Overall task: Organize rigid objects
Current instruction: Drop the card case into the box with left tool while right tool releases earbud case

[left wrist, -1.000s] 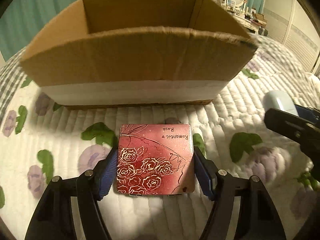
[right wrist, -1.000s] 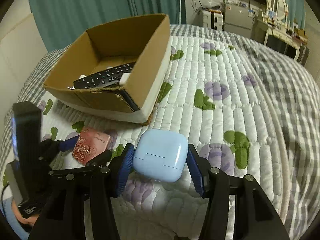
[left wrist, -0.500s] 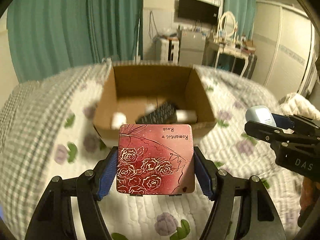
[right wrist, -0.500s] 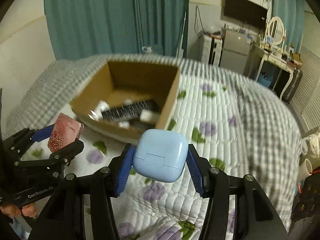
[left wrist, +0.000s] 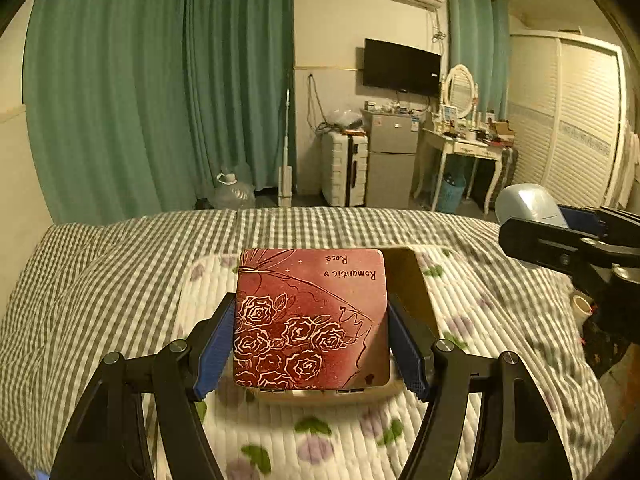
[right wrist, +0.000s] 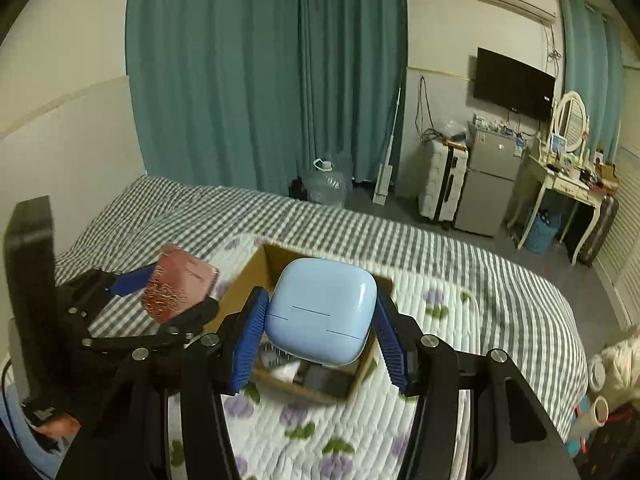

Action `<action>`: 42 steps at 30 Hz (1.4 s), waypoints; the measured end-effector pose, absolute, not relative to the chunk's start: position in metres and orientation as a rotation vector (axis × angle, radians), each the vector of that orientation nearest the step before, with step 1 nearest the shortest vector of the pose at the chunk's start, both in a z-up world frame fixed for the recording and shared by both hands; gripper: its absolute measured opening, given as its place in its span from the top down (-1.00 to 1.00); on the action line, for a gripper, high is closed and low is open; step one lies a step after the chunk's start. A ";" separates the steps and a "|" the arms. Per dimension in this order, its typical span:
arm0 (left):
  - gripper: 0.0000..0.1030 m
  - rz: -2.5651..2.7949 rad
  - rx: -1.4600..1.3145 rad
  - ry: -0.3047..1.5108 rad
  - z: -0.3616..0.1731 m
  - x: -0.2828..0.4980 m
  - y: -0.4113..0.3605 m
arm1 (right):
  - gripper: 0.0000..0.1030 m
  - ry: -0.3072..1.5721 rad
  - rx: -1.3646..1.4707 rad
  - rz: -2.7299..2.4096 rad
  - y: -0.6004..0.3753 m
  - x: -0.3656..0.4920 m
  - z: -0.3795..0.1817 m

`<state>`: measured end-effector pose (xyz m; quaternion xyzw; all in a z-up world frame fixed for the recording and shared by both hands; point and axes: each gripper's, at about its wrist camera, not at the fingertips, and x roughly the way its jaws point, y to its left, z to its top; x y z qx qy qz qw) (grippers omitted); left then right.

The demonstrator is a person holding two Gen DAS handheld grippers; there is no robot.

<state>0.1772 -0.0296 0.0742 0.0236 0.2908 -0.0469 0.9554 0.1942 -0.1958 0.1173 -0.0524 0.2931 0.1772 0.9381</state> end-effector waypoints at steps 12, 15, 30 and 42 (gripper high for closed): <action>-0.39 -0.100 0.097 0.671 -0.001 0.271 -0.032 | -0.03 0.677 -0.077 0.357 -0.182 0.289 0.046; -0.39 -0.088 0.126 0.707 -0.026 0.287 -0.036 | -0.03 0.695 -0.092 0.352 -0.185 0.302 0.026; -0.44 -0.122 0.114 0.678 -0.036 0.295 -0.032 | -0.03 0.723 -0.061 0.343 -0.200 0.334 -0.017; -0.44 -0.104 0.068 0.627 -0.016 0.275 -0.007 | -0.35 0.688 -0.046 0.323 -0.191 0.358 -0.033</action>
